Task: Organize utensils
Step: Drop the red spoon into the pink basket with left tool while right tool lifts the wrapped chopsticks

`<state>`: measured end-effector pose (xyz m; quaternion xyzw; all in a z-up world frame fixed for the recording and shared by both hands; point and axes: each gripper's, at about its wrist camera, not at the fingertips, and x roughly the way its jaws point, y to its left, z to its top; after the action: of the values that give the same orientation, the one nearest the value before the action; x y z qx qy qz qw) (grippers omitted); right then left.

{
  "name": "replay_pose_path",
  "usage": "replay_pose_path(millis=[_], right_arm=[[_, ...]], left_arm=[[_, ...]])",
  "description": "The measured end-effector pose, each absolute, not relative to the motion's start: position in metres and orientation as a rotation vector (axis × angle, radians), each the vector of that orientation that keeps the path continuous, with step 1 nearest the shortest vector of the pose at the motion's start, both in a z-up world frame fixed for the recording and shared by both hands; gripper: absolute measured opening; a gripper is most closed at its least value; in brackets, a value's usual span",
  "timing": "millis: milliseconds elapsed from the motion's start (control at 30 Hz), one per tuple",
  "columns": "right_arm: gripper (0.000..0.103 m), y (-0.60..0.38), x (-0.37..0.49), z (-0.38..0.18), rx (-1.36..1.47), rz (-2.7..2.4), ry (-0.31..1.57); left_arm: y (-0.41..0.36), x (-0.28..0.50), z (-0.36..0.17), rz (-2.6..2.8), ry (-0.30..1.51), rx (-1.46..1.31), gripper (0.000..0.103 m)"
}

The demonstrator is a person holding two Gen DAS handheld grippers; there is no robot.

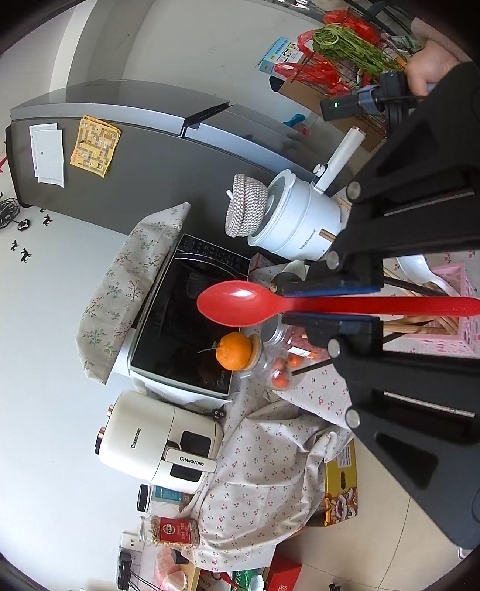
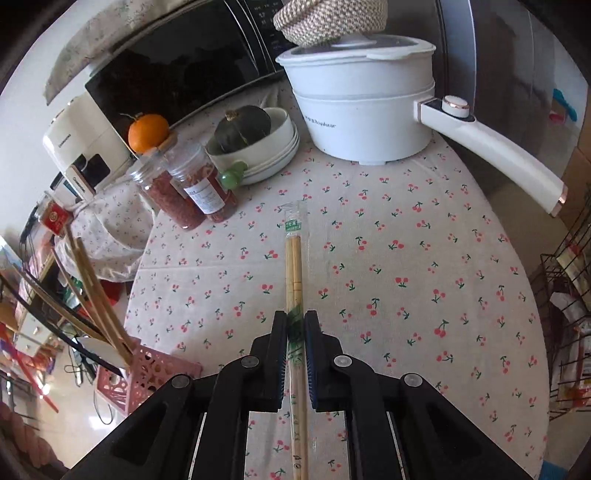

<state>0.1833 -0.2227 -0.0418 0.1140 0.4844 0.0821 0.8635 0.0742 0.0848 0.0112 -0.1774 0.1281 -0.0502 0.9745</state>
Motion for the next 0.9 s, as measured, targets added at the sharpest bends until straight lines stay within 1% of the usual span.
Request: replay_pose_path(millis=[167,433,633,800,900], right_arm=[[0.009,-0.225,0.147,-0.008,0.225,0.145,0.88],[0.009,-0.248,0.128,0.01,0.291,0.138,0.792],[0.009,-0.255,0.121,0.016,0.301,0.148,0.764],[0.009,-0.246,0.116,0.02,0.298,0.156,0.733],[0.009,-0.235,0.111,0.027,0.293,0.163,0.693]], left_arm=[[0.069,0.085,0.0,-0.028,0.227,-0.338,0.009],[0.053,0.096,-0.018,0.082,0.201,-0.281,0.009],[0.052,0.095,-0.032,0.078,0.274,-0.293,0.01],[0.057,0.087,-0.032,0.052,0.346,-0.296,0.011],[0.062,0.08,-0.029,0.029,0.385,-0.292,0.014]])
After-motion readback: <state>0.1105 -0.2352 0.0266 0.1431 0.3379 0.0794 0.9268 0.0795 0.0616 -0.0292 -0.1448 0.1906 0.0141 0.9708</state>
